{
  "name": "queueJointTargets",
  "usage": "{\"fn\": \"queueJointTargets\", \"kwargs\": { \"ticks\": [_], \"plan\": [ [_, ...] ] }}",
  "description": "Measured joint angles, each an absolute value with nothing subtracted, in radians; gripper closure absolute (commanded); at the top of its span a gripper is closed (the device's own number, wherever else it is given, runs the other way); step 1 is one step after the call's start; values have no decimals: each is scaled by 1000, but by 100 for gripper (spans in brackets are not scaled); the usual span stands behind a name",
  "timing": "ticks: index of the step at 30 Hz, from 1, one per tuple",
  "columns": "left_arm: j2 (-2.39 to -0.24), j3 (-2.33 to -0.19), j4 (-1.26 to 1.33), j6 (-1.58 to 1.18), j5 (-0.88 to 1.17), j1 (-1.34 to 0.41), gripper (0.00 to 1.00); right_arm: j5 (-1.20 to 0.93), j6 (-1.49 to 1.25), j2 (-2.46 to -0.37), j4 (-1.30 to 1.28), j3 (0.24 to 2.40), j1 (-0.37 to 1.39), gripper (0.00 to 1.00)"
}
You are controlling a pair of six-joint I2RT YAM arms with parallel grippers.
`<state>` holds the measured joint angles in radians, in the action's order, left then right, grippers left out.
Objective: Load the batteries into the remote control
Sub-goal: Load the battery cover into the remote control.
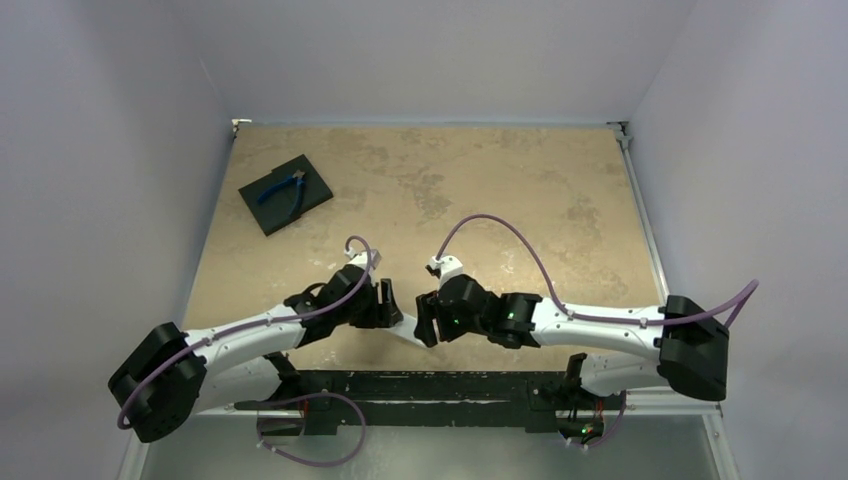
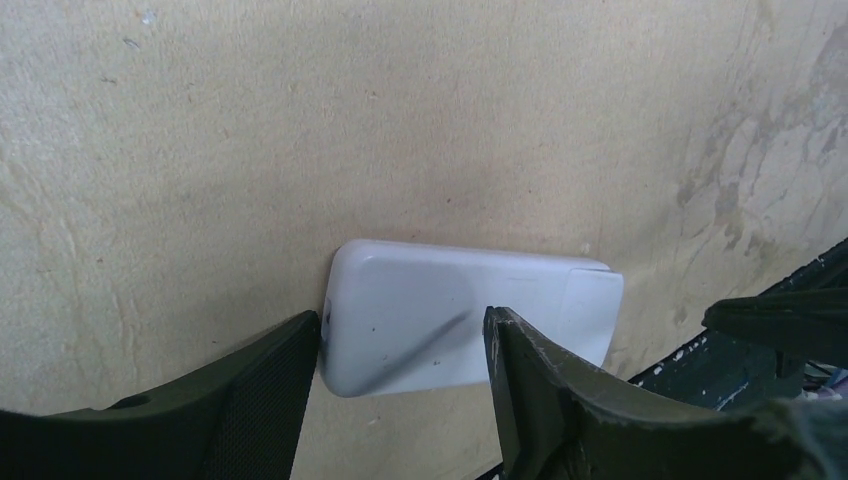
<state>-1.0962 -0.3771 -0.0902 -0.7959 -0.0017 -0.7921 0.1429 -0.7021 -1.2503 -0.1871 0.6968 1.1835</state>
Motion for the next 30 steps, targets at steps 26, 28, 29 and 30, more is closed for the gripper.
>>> {"fn": "queueJointTargets", "kwargs": {
  "ticks": [26, 28, 29, 30],
  "plan": [
    [-979, -255, -14, -910, 117, -792, 49, 310, -880, -1303, -323, 697, 1183, 64],
    [-976, -248, -9, -917, 125, -792, 50, 323, -892, -1303, -330, 697, 1182, 64],
    [-974, -244, -6, -923, 127, -792, 51, 325, -897, -1303, -331, 697, 1182, 64],
    [-970, -239, -1, -925, 129, -792, 52, 326, -902, -1303, -332, 697, 1182, 64]
  ]
}}
